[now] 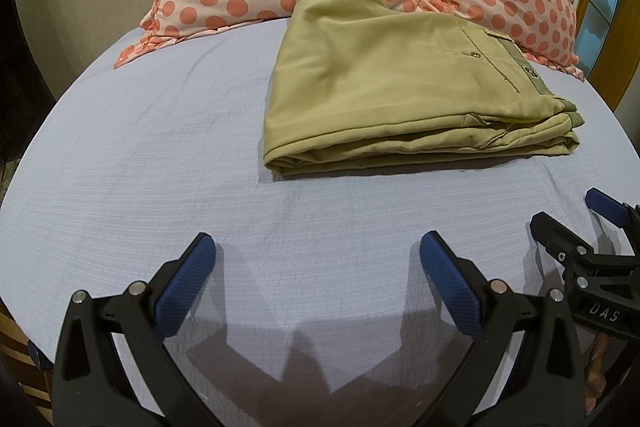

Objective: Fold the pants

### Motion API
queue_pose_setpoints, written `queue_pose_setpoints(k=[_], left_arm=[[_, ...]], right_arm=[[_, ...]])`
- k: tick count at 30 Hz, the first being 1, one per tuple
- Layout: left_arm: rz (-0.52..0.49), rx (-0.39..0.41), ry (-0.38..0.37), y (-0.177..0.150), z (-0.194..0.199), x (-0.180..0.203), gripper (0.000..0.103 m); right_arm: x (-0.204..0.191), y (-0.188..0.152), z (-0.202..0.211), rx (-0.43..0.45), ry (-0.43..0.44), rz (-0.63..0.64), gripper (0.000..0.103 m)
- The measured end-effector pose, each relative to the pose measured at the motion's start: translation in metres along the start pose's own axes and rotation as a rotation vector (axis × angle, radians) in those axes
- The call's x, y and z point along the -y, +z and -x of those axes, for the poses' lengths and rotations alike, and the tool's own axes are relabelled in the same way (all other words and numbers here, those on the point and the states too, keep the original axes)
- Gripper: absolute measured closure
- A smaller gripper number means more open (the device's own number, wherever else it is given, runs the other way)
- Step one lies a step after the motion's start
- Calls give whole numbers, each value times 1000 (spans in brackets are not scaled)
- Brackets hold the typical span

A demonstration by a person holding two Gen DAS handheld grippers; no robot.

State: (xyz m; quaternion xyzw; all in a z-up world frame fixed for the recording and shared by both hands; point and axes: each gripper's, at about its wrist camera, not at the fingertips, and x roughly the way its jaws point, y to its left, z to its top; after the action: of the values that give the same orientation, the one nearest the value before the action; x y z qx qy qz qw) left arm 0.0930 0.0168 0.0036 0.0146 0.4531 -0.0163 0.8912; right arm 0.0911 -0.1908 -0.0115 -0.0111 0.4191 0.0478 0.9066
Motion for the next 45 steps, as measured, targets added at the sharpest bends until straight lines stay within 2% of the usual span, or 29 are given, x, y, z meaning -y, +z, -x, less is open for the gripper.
queue_pose_setpoints(k=[45], left_arm=[[-5,1,3,0,-1,5,2]], right_arm=[[1,0,0,2,1,1,1]])
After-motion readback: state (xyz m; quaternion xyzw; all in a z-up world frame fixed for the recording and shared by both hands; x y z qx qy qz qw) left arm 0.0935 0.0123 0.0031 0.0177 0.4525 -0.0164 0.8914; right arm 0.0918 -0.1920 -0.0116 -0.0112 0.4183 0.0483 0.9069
